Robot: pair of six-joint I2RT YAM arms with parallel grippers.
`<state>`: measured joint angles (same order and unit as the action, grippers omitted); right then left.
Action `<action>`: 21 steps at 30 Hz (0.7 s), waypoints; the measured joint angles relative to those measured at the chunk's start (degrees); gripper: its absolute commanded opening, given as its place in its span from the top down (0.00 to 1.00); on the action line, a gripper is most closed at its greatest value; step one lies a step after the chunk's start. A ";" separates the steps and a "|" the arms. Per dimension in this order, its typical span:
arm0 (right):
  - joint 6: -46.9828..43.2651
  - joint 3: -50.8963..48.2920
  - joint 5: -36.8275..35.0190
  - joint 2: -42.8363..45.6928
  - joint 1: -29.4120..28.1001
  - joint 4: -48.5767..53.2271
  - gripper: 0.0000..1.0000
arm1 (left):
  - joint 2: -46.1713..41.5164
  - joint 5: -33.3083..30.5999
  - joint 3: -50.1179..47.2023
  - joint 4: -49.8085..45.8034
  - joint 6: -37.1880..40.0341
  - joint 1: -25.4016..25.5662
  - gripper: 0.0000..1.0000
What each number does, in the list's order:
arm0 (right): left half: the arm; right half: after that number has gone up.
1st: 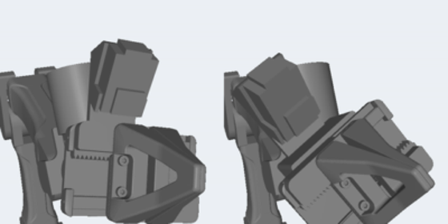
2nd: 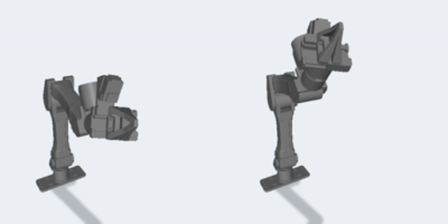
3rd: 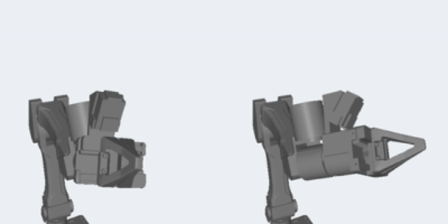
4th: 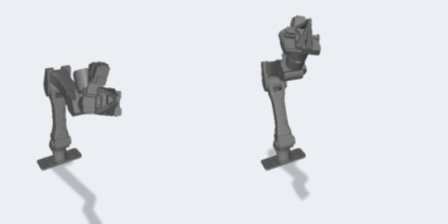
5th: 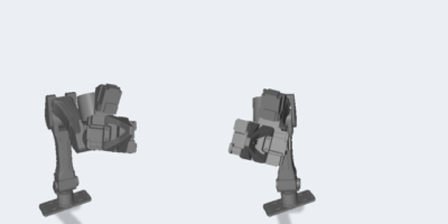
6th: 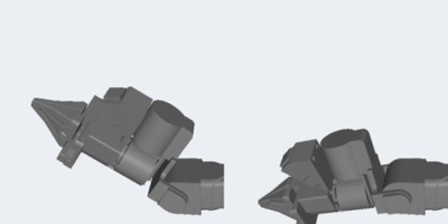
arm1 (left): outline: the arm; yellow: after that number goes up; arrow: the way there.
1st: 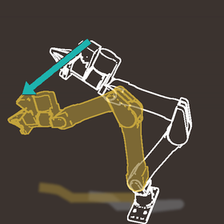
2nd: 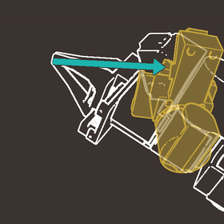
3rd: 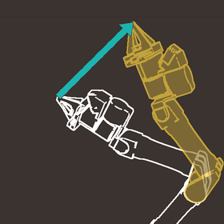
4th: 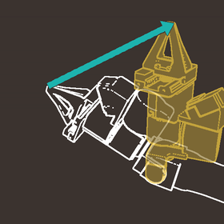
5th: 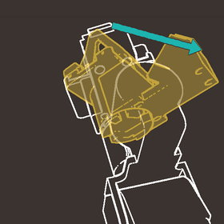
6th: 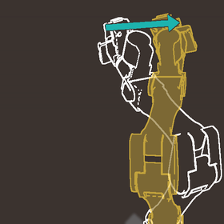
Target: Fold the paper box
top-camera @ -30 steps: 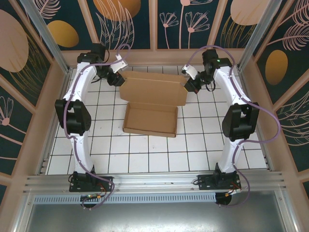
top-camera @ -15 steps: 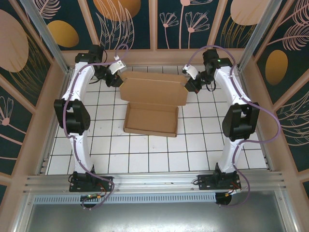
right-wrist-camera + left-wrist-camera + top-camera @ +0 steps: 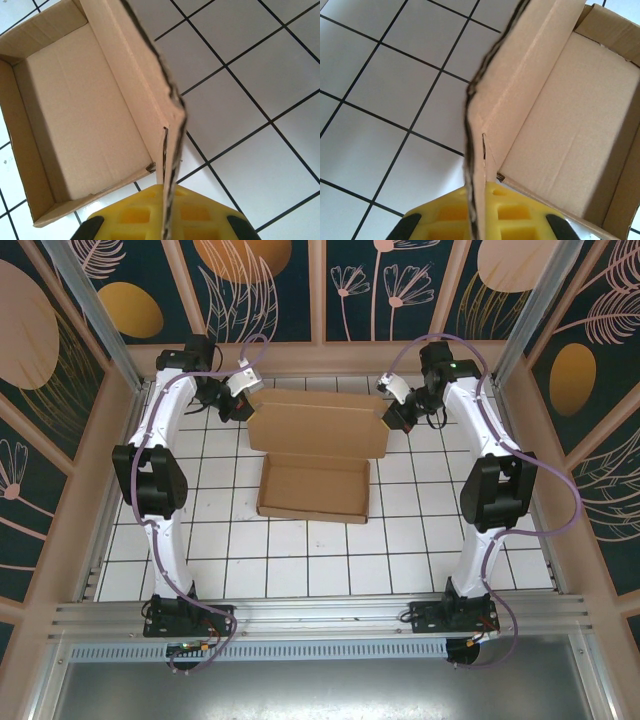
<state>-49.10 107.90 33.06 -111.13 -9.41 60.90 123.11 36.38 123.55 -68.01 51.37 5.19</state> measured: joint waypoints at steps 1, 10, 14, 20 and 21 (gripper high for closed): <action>0.31 -0.11 0.02 0.09 0.00 -0.28 0.85 | -0.02 0.02 -0.04 0.00 0.11 0.00 1.00; 2.08 -3.78 0.61 3.48 0.00 -5.18 0.77 | -2.89 0.46 -4.52 1.81 1.97 0.00 1.00; 2.34 -3.78 0.79 3.26 0.00 -5.05 0.76 | -2.93 0.48 -4.74 2.14 2.40 0.00 1.00; 2.25 -2.49 0.94 1.81 0.00 -4.87 0.79 | -2.93 0.46 -4.74 2.23 2.45 0.00 1.00; 2.27 -2.29 0.98 1.55 0.00 -4.74 0.79 | -2.93 0.46 -4.74 2.23 2.45 0.00 1.00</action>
<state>-46.83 105.60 34.04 -109.58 -9.41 56.16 120.18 36.84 118.80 -65.78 53.82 5.19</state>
